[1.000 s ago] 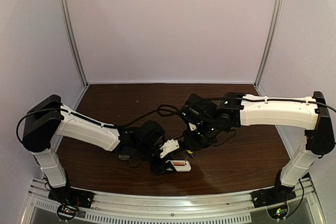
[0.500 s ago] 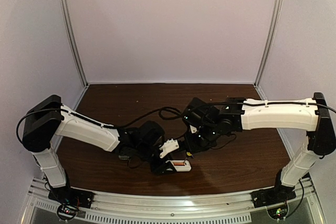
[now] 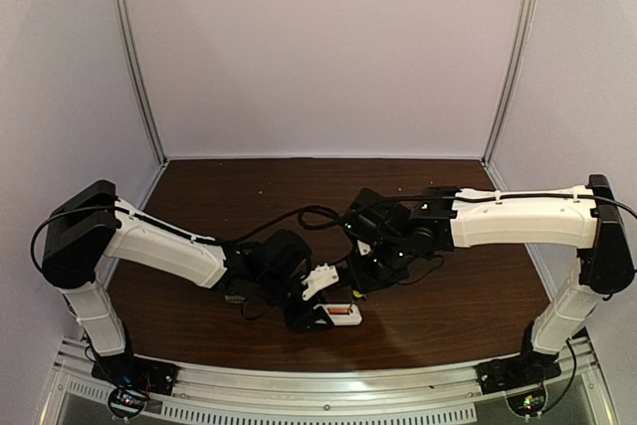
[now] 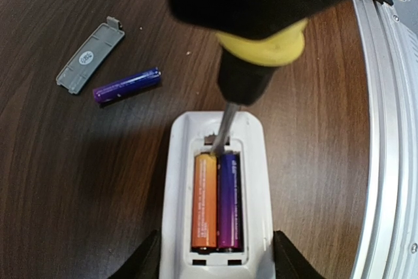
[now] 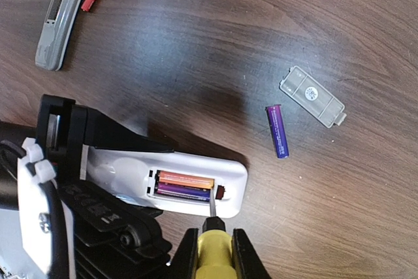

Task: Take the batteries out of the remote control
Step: Remove the battery from the remote control without the battery cover.

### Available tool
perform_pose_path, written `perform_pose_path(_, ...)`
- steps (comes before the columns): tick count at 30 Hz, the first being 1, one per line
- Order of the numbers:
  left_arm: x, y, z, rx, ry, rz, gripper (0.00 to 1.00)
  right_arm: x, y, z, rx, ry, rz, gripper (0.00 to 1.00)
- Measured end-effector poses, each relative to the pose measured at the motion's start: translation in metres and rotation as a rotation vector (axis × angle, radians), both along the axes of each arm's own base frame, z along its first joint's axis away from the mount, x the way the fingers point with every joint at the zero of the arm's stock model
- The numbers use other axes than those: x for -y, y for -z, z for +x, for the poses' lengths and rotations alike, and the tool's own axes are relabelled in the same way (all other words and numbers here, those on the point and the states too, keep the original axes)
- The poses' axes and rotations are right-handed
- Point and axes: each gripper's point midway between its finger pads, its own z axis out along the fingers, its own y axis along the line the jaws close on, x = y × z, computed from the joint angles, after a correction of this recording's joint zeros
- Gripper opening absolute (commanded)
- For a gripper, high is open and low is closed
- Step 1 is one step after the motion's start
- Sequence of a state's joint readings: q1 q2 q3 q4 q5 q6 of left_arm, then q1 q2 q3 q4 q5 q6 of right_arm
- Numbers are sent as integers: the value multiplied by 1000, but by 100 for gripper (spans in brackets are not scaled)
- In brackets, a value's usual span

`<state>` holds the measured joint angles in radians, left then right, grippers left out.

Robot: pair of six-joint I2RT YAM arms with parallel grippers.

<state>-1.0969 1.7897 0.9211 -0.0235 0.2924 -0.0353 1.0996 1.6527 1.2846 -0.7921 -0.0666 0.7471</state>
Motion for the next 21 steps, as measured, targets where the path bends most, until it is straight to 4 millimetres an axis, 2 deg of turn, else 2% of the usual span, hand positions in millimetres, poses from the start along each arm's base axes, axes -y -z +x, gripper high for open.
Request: perform_pose_path(21, -4, 1, 2, 5, -10, -8, 0, -5, 0, 5, -23, -2, -98, 0)
